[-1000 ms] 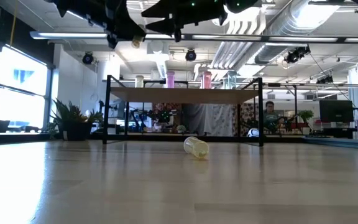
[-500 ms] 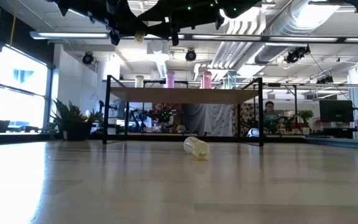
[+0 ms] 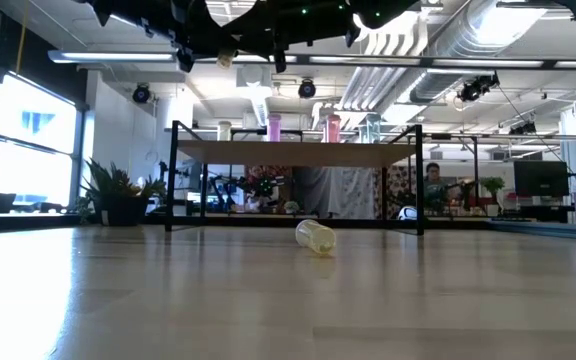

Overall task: Pick and place medicine bottles onto shelf by color
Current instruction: Put the bottom yellow pill bottle on the shelf

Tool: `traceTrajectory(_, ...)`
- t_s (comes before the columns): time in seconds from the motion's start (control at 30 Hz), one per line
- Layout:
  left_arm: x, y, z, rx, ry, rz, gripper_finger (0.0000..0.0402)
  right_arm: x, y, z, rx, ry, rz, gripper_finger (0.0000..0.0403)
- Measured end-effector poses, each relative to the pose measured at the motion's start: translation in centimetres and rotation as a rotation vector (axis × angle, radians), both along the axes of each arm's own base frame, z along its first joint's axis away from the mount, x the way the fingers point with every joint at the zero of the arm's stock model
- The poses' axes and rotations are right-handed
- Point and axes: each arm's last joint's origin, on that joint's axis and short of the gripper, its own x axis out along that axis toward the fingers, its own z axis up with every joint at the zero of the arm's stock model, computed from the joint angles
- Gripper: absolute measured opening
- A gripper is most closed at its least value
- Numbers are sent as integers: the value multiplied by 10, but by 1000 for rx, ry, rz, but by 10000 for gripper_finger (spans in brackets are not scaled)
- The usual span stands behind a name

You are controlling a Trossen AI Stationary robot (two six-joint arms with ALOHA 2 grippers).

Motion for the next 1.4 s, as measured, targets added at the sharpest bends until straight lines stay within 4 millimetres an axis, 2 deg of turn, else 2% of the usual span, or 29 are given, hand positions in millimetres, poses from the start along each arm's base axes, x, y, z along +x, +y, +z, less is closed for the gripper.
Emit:
traceTrajectory(0.43,0,0,0,7,3,0,84,0,0,0,2,2,4,107)
traceTrajectory(0.83,0,0,-1,-23,3,7,116,0,1,0,3,5,6,106)
traceTrajectory(1.4,-1,-1,-2,-31,13,8,226,0,0,-1,2,11,-2,105)
